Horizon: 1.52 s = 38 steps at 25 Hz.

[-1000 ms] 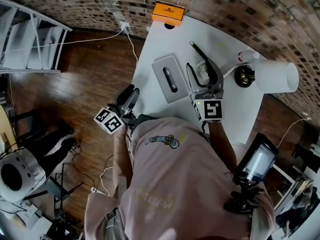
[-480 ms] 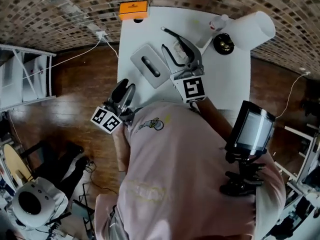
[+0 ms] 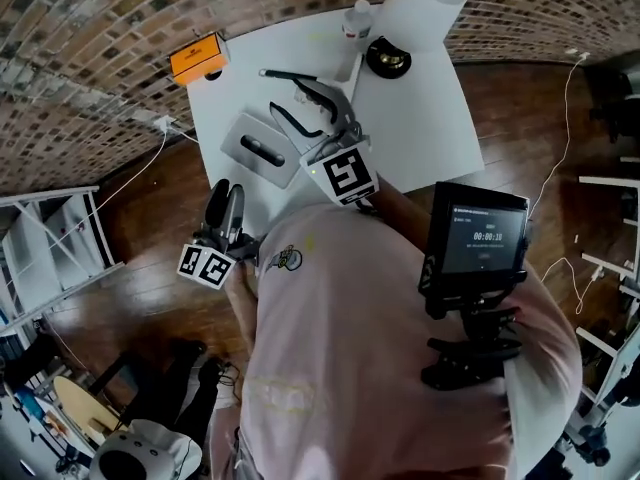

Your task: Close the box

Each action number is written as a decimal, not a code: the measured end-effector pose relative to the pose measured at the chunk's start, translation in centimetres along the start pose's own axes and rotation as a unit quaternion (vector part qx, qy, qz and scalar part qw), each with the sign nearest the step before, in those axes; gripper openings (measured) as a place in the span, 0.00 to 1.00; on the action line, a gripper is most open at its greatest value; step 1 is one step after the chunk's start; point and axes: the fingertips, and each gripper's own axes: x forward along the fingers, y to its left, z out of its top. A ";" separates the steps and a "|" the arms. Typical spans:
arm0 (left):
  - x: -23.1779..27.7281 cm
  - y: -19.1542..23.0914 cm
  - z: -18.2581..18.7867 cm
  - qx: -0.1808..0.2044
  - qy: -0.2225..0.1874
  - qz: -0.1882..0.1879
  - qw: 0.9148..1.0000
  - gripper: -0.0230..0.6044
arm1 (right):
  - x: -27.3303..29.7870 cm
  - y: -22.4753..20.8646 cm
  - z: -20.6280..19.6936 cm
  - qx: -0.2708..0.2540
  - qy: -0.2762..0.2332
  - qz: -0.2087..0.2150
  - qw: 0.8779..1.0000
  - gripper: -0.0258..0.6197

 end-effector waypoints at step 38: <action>5.5 -0.8 -4.6 -0.029 0.125 -0.087 0.988 0.28 | -5.6 -3.5 -4.5 0.005 0.092 -0.097 0.991 0.34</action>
